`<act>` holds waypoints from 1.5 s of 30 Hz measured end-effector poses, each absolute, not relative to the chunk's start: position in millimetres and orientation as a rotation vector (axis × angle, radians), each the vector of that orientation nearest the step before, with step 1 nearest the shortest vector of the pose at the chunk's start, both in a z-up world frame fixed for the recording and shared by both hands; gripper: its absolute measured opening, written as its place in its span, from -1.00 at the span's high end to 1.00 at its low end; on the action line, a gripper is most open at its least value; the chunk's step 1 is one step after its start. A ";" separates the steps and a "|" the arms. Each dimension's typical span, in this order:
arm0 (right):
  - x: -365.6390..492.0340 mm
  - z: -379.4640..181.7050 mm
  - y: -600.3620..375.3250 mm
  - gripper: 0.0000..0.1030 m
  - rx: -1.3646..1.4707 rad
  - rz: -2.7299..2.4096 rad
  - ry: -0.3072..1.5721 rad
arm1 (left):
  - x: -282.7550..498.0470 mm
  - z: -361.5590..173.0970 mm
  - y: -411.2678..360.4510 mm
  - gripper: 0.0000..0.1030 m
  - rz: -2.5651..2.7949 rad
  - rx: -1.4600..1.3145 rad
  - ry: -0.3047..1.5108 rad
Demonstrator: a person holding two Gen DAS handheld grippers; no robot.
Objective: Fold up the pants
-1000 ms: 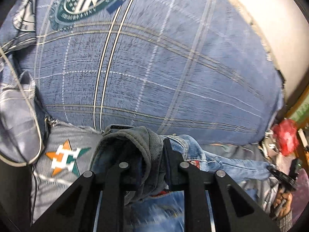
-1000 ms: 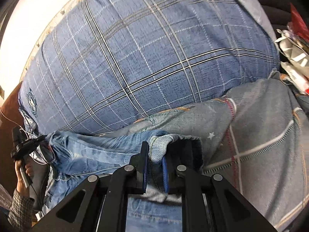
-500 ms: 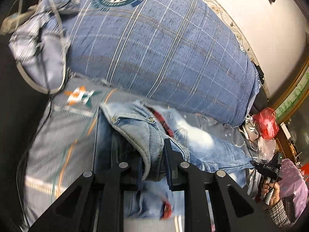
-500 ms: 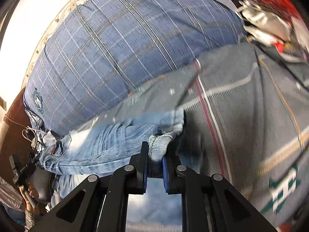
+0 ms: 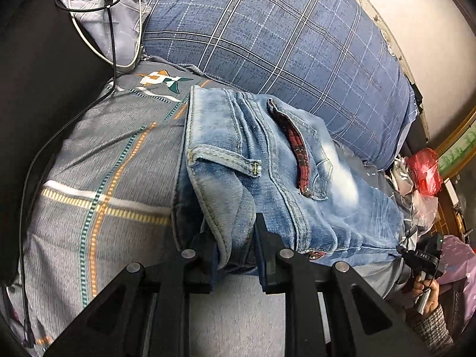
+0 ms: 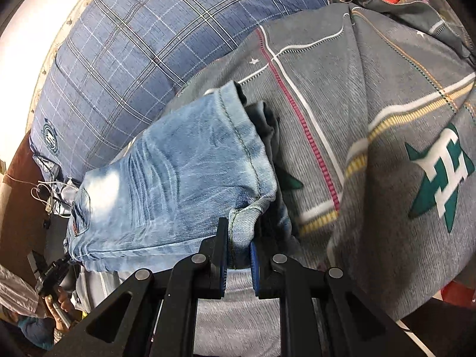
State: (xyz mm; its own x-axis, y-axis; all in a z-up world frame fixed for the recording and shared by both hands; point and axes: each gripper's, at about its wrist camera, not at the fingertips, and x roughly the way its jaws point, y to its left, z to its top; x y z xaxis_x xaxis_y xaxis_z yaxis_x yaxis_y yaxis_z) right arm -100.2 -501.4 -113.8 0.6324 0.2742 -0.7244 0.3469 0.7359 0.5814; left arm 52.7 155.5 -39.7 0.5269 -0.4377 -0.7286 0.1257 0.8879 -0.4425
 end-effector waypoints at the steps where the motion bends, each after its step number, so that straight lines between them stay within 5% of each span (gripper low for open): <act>1: -100.3 -113.6 -501.3 0.74 0.768 -0.048 0.910 | 51.4 -39.2 154.9 0.60 -0.341 -0.350 0.964; 6: -104.0 -112.3 -496.7 0.74 0.731 -0.055 0.920 | 46.0 -37.4 159.3 0.54 -0.333 -0.341 0.992; 10: -102.9 -113.2 -492.4 0.68 0.658 -0.088 0.951 | 41.7 -40.8 165.7 0.09 -0.281 -0.319 1.042; 13: -104.4 -113.4 -493.5 0.66 0.663 -0.104 0.950 | 33.9 -37.2 174.3 -0.03 -0.265 -0.314 1.066; 16: -111.8 -102.8 -497.2 0.42 0.682 -0.133 0.916 | 21.3 -24.7 180.1 -0.03 -0.257 -0.285 1.044; 18: -121.2 -91.4 -502.2 -0.07 0.670 -0.177 0.874 | 12.7 -15.4 185.8 -0.03 -0.195 -0.216 1.018; 25: -153.2 -60.4 -528.4 -0.15 0.723 -0.230 0.733 | 4.5 -2.8 196.8 -0.03 -0.151 -0.273 0.968; 37: -136.4 -75.5 -513.2 -0.18 0.790 -0.100 0.724 | 23.2 16.1 -12.0 -0.05 -0.528 -0.103 0.949; 45: -27.7 -75.0 -474.1 -0.18 1.000 0.272 0.702 | 44.6 -34.6 -167.8 -0.05 -0.673 -0.108 1.043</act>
